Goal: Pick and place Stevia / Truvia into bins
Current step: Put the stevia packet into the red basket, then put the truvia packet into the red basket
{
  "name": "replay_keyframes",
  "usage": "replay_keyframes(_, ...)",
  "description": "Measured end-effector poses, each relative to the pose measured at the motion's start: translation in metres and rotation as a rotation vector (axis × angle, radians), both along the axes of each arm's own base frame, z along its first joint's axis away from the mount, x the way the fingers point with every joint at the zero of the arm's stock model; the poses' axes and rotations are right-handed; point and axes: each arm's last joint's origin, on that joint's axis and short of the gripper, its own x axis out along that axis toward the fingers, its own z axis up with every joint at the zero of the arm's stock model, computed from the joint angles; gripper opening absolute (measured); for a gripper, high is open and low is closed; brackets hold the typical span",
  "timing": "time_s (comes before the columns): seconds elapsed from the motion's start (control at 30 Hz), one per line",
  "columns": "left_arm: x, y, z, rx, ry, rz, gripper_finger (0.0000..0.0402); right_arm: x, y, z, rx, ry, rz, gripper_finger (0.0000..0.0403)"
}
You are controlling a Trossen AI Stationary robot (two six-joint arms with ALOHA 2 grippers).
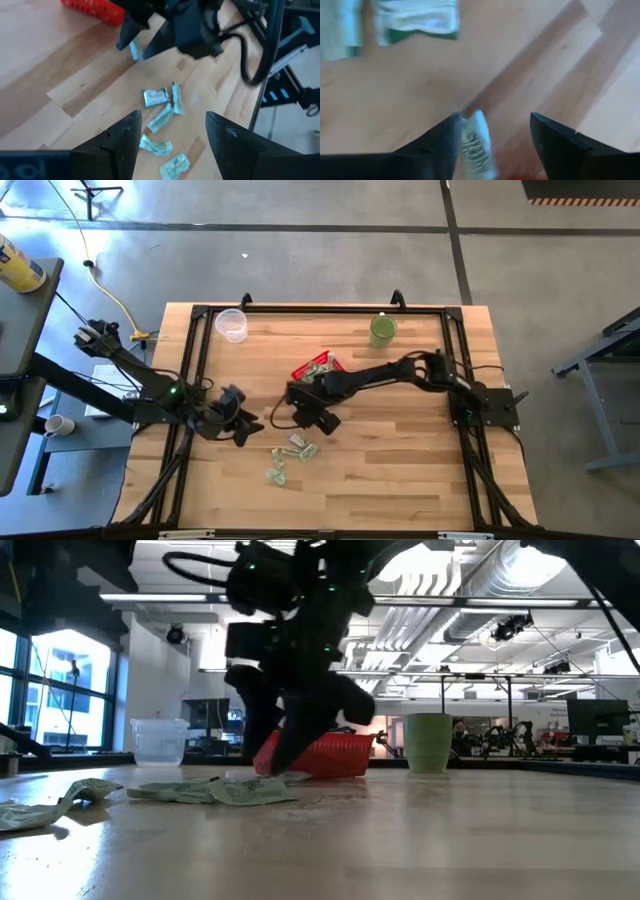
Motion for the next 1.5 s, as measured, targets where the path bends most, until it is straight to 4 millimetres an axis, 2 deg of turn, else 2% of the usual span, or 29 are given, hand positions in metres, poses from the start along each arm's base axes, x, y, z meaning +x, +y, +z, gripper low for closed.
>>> replay_keyframes(0.13,0.0,0.001,0.0,0.017,-0.007,0.013,0.0254,0.005,-0.006,-0.004,-0.057,0.068,-0.037,0.0199)
replay_keyframes(0.4,0.0,0.001,0.0,0.051,-0.005,-0.012,0.0254,-0.012,-0.007,-0.008,-0.041,0.264,-0.179,0.0137)
replay_keyframes(0.53,0.0,0.001,0.0,0.078,-0.003,-0.032,0.0255,-0.013,0.006,-0.008,-0.116,0.253,-0.187,0.0107)
replay_keyframes(0.67,0.0,0.001,0.0,0.092,-0.002,-0.042,0.0255,-0.015,0.021,-0.007,-0.141,0.246,-0.226,0.0041)
replay_keyframes(0.73,0.0,0.001,0.0,0.094,-0.002,-0.043,0.0255,-0.015,0.026,-0.003,-0.094,0.242,-0.286,0.0012)
replay_keyframes(0.8,0.0,0.001,0.0,0.094,-0.001,-0.046,0.0255,-0.012,0.028,0.01,-0.031,0.187,-0.369,0.0014)
replay_keyframes(0.87,0.0,0.001,0.0,0.095,0.0,-0.047,0.0255,-0.007,0.028,0.032,0.012,0.092,-0.441,0.0018)
replay_keyframes(0.97,0.0,0.001,0.0,0.104,0.004,-0.052,0.0255,-0.006,0.012,0.068,-0.01,-0.053,-0.548,0.0005)
replay_keyframes(1.07,-0.001,0.001,-0.001,0.128,0.01,-0.067,0.0255,-0.011,-0.022,0.088,-0.076,-0.118,-0.696,0.0008)
replay_keyframes(1.2,0.0,0.001,-0.003,0.185,0.033,-0.113,0.0255,-0.026,-0.082,0.083,-0.027,0.02,-0.887,0.0021)
replay_keyframes(1.27,0.002,-0.001,-0.005,0.199,0.046,-0.123,0.0255,-0.031,-0.105,0.078,0.035,0.071,-0.927,0.0036)
replay_keyframes(1.33,0.005,-0.003,-0.009,0.208,0.061,-0.124,0.0255,-0.032,-0.114,0.08,0.077,0.068,-0.941,0.0062)
replay_keyframes(1.5,0.014,-0.01,-0.023,0.205,0.137,-0.17,0.0255,-0.037,-0.111,0.089,0.113,0.078,-0.935,0.0162)
